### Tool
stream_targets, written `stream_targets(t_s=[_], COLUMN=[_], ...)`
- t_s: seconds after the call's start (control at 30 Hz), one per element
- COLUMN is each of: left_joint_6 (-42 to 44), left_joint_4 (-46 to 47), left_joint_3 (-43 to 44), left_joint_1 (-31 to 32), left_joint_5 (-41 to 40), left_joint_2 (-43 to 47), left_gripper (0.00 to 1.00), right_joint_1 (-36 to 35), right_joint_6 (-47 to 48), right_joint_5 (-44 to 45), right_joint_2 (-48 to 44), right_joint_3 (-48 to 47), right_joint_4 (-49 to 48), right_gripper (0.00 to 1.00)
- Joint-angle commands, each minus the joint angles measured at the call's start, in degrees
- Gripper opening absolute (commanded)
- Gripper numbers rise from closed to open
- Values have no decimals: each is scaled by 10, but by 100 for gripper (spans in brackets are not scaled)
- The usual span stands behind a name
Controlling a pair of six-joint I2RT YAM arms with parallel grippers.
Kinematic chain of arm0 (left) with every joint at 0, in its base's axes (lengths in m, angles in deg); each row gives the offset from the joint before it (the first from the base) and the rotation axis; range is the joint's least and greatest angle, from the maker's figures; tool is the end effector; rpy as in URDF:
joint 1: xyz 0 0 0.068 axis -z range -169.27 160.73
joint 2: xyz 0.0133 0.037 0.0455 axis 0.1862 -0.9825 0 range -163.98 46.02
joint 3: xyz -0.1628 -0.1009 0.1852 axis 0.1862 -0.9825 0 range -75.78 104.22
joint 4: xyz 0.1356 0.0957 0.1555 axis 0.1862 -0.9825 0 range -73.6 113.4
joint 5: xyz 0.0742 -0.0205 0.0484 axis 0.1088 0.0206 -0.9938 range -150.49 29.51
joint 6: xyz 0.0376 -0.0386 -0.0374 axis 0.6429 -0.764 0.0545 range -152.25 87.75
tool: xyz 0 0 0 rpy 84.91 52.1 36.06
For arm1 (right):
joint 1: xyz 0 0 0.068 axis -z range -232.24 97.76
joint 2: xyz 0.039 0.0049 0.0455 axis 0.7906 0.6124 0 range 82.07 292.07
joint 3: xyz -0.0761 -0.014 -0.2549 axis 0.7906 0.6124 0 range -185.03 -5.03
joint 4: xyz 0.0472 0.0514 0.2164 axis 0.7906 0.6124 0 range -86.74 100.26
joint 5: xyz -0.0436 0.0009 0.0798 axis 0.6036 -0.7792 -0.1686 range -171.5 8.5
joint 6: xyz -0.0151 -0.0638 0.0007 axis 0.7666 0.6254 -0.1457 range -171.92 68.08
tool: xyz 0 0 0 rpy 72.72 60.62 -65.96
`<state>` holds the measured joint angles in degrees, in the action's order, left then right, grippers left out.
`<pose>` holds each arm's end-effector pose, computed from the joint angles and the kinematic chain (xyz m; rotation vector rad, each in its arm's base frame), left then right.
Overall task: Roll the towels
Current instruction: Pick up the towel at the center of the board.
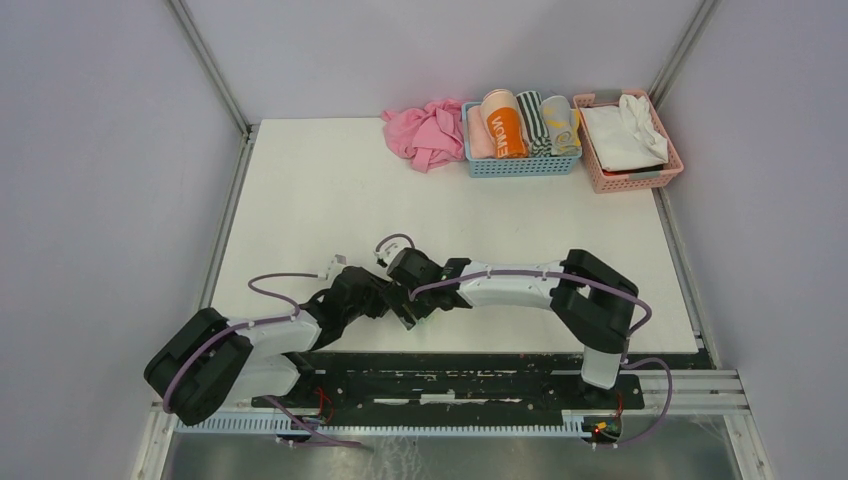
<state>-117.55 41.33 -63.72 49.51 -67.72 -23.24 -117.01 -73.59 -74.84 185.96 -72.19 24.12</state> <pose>0.1514 -0.1134 0.1323 -1.0368 2.2260 -0.9551 0.1553 0.3156 0.1811 -0.9220 2.4551 0.4105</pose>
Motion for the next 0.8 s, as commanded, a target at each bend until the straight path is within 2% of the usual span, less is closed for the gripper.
stream_targets(t_s=[0.0,0.23,0.37,0.6,0.77], left_joint_6=[-7,-1,1,11,18], left_joint_4=[-74,-73,-73,-77,-86], left_joint_3=[0,3,5,3,5], left_joint_1=[6,6,6,6,7], left_joint_5=[-22,-21,-23,-32,-41], left_joint_2=[-13,-15,-19,-17,0], left_gripper=[26,26,26,25,24], right_joint_1=[-1,0,0,7,21], right_joint_6=[8,-18,-23,-13,-12], right_joint_5=[18,10,-17,-7,11], right_joint_2=[30,61,53,-62,-135], right_joint_3=[-15,7,14,19,19], right_joint_4=[1,18,18,3,-23], right_gripper=[81,74,75,81,78])
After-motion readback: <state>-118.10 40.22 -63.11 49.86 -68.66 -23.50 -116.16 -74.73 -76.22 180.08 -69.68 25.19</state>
